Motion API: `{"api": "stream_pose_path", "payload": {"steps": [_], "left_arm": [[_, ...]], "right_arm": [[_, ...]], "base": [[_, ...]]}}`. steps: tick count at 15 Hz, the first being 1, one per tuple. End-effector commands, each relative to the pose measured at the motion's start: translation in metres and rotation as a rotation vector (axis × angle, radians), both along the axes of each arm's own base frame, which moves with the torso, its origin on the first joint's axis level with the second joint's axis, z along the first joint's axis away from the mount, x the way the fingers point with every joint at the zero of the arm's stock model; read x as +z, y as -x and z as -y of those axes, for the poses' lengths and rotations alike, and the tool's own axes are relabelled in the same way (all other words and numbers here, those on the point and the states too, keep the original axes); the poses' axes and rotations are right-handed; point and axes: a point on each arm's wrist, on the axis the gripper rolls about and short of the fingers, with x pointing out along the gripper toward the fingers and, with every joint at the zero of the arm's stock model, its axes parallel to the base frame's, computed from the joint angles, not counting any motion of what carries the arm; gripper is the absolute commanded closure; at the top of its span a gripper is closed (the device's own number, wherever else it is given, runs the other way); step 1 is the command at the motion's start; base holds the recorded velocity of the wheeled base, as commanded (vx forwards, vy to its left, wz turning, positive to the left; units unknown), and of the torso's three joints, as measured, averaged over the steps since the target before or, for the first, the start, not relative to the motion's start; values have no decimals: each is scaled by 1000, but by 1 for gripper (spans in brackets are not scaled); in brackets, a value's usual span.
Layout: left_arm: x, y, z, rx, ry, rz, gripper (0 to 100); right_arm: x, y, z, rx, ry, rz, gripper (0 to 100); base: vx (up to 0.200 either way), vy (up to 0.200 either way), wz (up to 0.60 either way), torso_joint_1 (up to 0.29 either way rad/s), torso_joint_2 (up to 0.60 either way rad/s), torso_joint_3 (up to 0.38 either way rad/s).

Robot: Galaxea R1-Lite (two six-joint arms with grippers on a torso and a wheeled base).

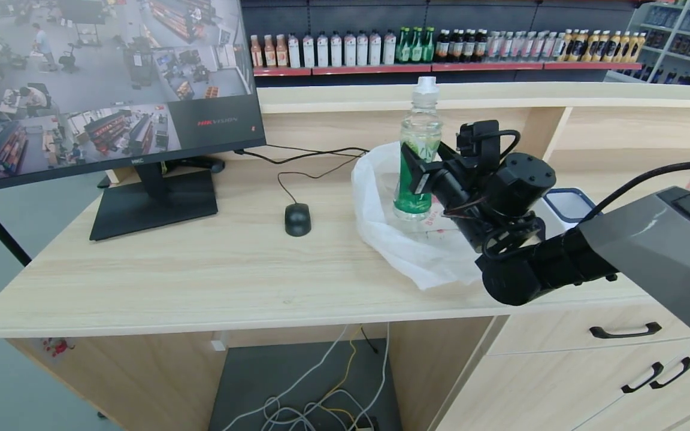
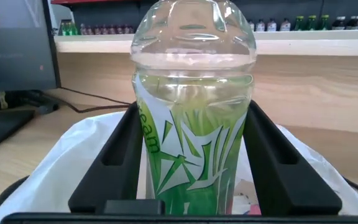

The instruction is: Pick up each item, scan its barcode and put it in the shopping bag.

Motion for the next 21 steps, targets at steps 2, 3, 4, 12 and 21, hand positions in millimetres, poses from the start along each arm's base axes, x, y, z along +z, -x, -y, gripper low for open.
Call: {"api": "stream_pose_path", "payload": {"steps": [2, 3, 4, 12, 21], "left_arm": [[0, 0, 0, 1, 0, 0, 0], [0, 0, 0, 1, 0, 0, 0], [0, 0, 0, 1, 0, 0, 0], [0, 0, 0, 1, 0, 0, 0], [0, 0, 0, 1, 0, 0, 0]], "right_arm": [[-13, -8, -4, 5, -1, -20, 100], [-15, -9, -4, 2, 2, -23, 100], [-17, -10, -4, 3, 4, -30, 100], [-31, -12, -5, 2, 16, -58, 100], [-45, -7, -3, 3, 20, -117, 100]], "base": [[0, 0, 0, 0, 0, 0], [0, 0, 0, 0, 0, 0], [0, 0, 0, 0, 0, 0], [0, 0, 0, 0, 0, 0], [0, 0, 0, 0, 0, 0]]}}
